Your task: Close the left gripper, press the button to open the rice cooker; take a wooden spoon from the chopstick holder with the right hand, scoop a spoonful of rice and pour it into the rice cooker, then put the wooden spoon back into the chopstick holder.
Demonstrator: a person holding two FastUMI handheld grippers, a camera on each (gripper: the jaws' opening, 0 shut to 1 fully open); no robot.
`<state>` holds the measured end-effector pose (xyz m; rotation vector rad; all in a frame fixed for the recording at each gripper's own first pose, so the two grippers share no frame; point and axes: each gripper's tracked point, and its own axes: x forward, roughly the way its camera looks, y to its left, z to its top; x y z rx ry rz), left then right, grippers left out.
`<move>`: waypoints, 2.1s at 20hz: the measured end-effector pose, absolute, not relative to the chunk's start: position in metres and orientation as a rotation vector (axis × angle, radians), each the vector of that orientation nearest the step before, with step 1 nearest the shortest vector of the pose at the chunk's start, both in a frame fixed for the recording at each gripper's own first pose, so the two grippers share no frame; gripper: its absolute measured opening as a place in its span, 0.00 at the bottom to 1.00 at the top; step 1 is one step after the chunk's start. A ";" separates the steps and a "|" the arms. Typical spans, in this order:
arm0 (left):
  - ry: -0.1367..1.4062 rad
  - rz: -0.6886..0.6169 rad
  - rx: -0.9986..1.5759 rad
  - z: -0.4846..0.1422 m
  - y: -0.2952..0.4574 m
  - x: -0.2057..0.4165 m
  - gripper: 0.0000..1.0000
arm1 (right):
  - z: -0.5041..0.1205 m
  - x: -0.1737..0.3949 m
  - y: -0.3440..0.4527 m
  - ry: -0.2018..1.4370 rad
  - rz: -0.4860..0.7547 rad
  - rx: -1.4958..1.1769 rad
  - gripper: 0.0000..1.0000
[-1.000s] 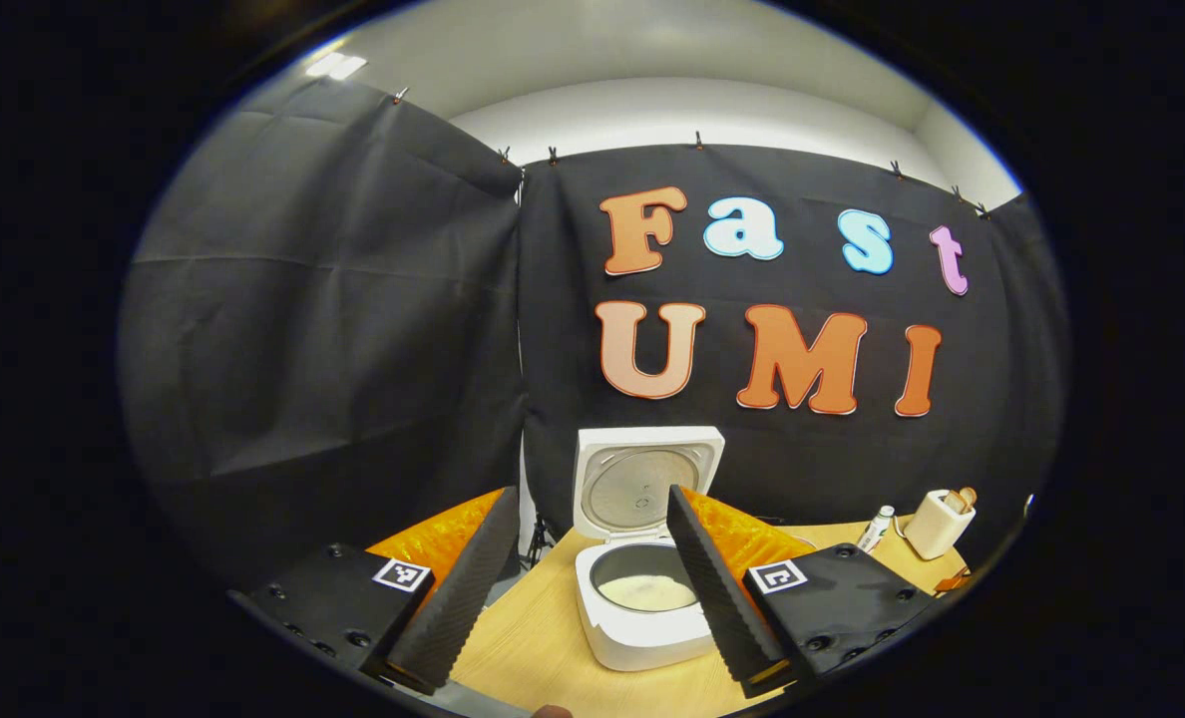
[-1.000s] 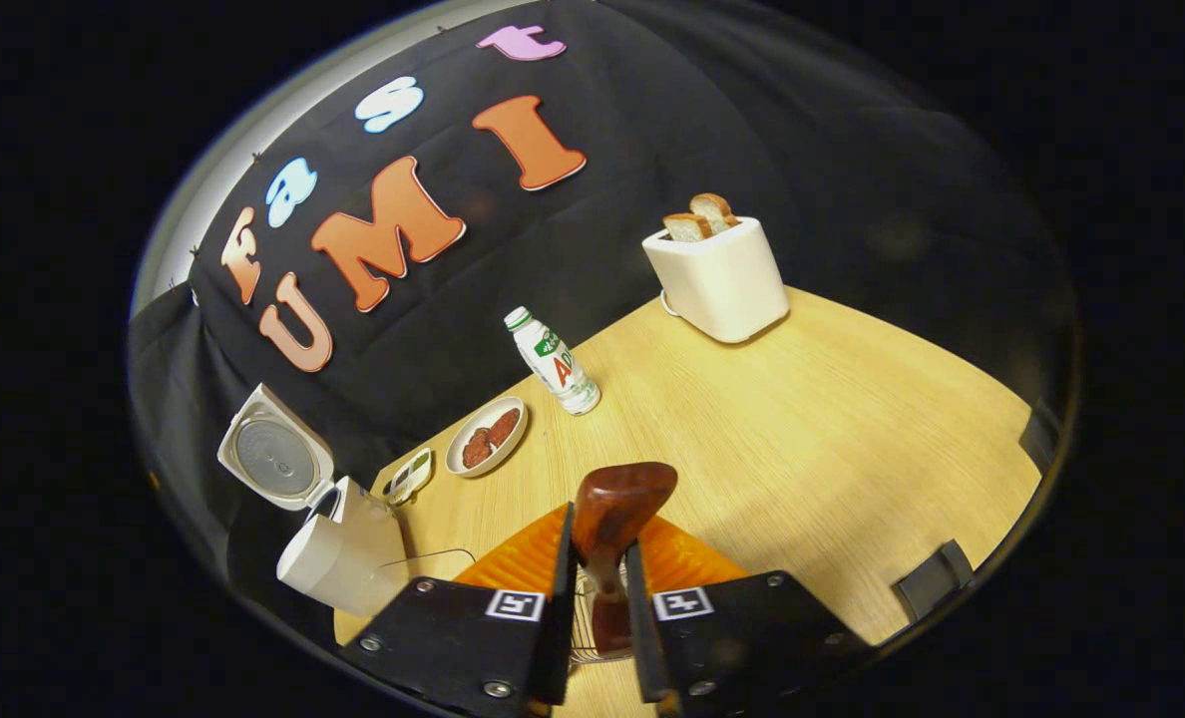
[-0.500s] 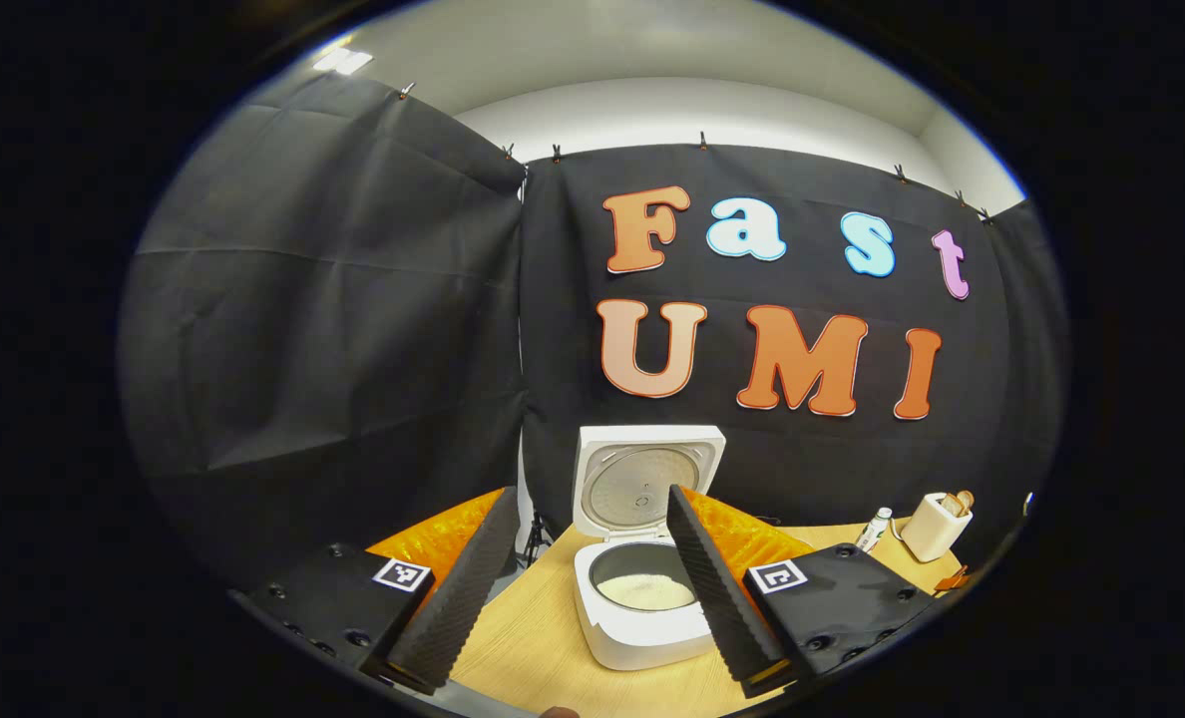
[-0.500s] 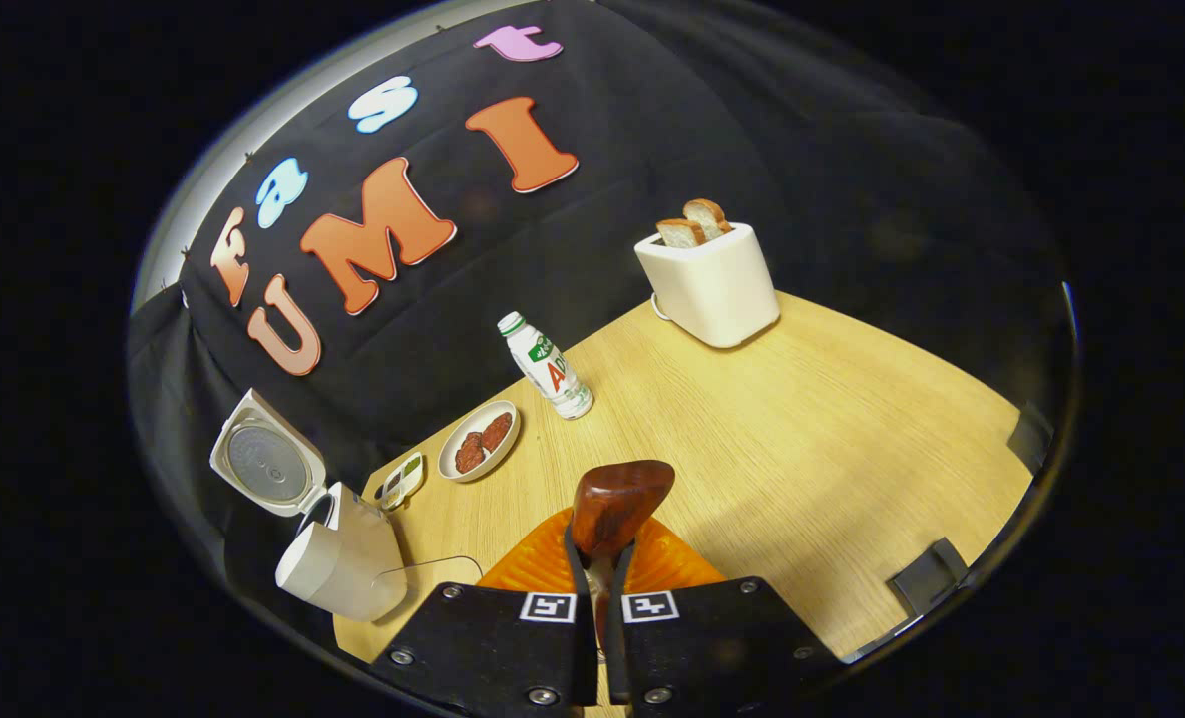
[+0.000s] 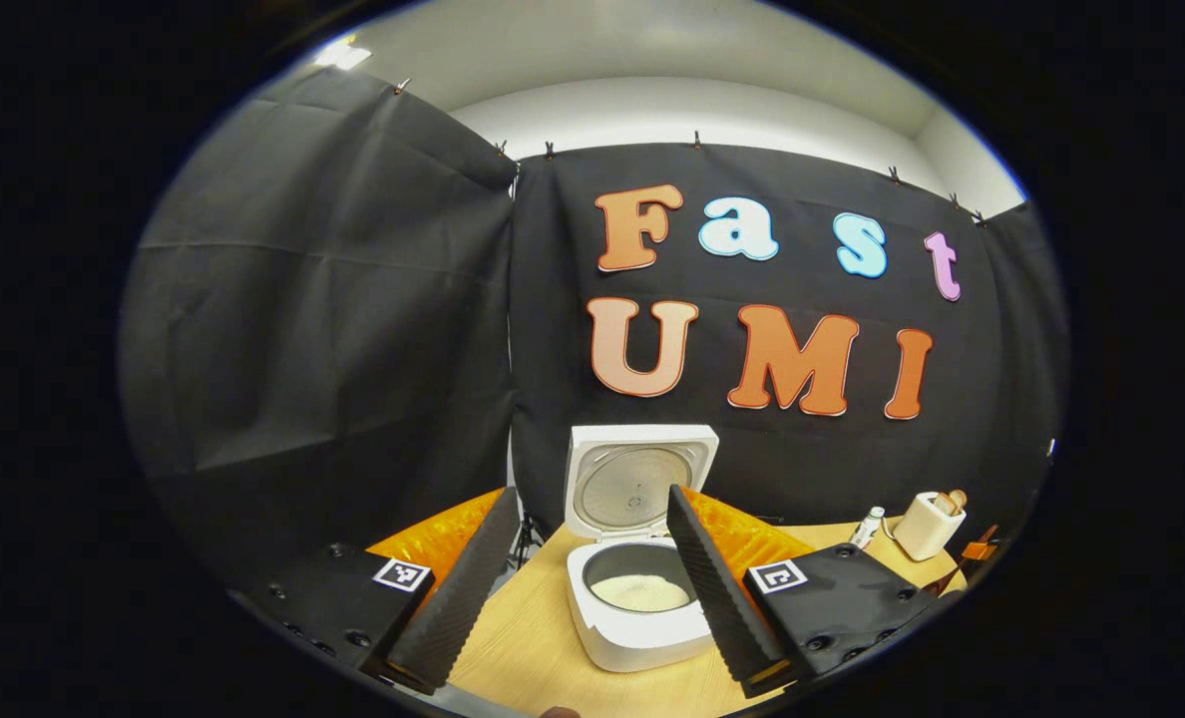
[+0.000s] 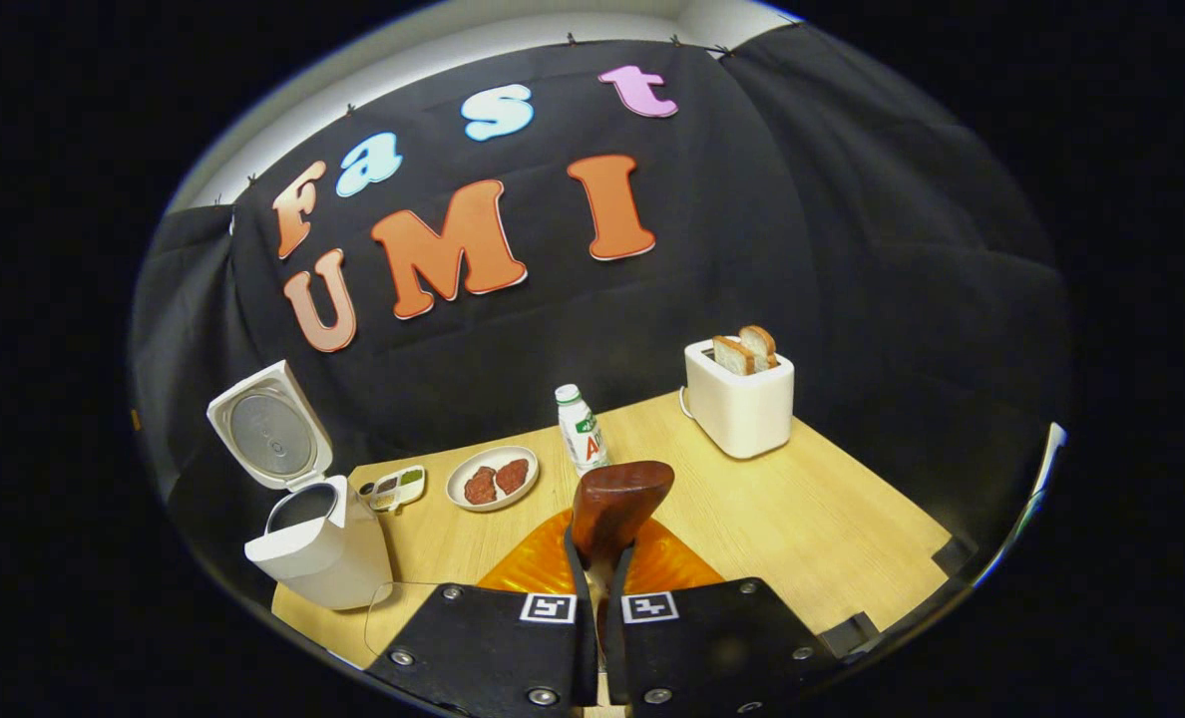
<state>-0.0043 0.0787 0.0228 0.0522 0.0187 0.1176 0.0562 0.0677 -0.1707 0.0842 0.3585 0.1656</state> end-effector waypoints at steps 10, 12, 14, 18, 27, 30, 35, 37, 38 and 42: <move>0.039 0.099 0.065 0.017 0.091 -0.001 1.00 | -0.165 0.029 0.161 0.318 0.329 -0.012 0.02; 0.042 0.104 0.073 0.016 0.095 -0.001 1.00 | -0.184 0.025 0.176 0.336 0.353 -0.020 0.02; 0.045 0.105 0.079 0.016 0.098 -0.001 1.00 | -0.210 0.025 0.185 0.361 0.358 -0.067 0.02; 0.059 0.106 0.109 0.011 0.103 0.001 1.00 | -0.248 0.025 0.203 0.373 0.390 -0.201 0.02; 0.093 0.124 0.110 -0.002 0.118 0.005 1.00 | -0.298 0.015 0.201 0.456 0.368 -0.195 0.03; 0.102 0.128 0.109 -0.005 0.119 0.006 1.00 | -0.302 0.011 0.205 0.503 0.346 0.017 0.03; 0.104 0.136 0.104 -0.008 0.119 0.008 1.00 | -0.319 -0.002 0.223 0.592 0.372 0.242 0.03; 0.111 0.133 0.094 -0.010 0.115 0.010 1.00 | -0.325 -0.001 0.231 0.630 0.367 0.338 0.02; 0.112 0.130 0.092 -0.010 0.113 0.011 1.00 | -0.328 0.001 0.231 0.644 0.355 0.387 0.03; 0.111 0.131 0.093 -0.009 0.110 0.010 1.00 | -0.347 0.006 0.218 0.741 0.274 0.635 0.03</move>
